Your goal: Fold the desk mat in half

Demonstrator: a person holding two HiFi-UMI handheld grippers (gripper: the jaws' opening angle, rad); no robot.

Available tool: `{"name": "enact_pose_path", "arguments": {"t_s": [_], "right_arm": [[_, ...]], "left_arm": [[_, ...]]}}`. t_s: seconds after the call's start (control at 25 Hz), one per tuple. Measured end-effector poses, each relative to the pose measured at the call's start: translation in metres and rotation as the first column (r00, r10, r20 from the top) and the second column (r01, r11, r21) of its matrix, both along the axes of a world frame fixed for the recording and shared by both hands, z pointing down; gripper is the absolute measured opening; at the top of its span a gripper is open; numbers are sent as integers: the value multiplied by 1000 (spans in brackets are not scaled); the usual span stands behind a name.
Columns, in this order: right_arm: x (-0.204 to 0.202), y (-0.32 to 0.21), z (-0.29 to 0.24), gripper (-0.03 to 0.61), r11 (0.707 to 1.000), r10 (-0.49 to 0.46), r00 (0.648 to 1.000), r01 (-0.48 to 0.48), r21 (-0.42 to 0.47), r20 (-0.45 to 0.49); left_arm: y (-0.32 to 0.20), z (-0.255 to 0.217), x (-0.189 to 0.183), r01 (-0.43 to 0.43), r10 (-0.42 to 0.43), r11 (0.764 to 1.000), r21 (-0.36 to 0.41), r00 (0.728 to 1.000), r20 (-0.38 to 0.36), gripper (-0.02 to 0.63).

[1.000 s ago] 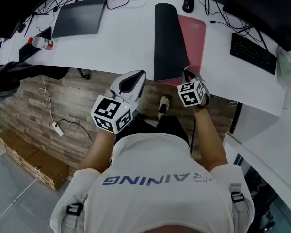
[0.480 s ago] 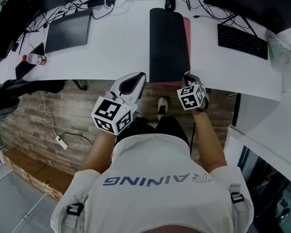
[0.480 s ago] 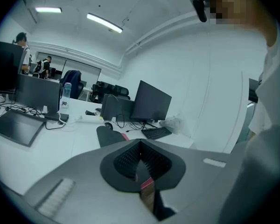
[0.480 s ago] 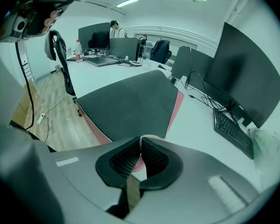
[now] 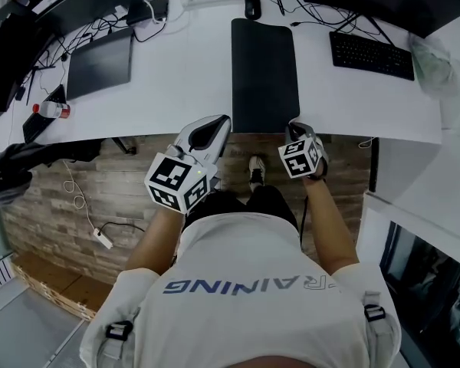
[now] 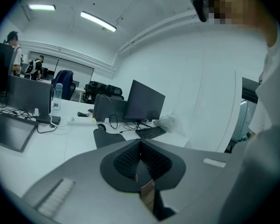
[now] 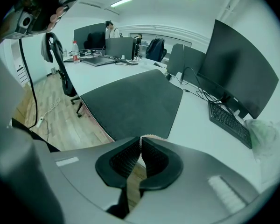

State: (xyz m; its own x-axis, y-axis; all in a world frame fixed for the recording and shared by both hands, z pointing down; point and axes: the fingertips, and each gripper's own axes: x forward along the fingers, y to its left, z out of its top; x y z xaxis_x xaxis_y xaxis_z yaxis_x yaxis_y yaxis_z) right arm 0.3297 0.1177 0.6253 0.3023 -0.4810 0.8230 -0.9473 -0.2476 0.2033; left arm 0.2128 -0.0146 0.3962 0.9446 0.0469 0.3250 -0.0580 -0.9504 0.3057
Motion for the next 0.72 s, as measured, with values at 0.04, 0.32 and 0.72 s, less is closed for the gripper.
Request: {"name": "enact_pose_path", "arguments": {"t_s": [0.04,0.32,0.72], "right_arm": [[-3,-1,1,28,1000,-2,1000,2,3,4],[-4,2,4,52,1000,22,1000,-22,7,-18],[3,7,-15,242,999,42,999,-41,24,-17]], "left_arm": [[0,0,0,-2,2,1000,1,1000,1,-2],[-1,0,-6,8,-8,1000,4,1000,1,-2],[-1,-8,-12,17,-18,1000,-4,999,-28,-2]]}}
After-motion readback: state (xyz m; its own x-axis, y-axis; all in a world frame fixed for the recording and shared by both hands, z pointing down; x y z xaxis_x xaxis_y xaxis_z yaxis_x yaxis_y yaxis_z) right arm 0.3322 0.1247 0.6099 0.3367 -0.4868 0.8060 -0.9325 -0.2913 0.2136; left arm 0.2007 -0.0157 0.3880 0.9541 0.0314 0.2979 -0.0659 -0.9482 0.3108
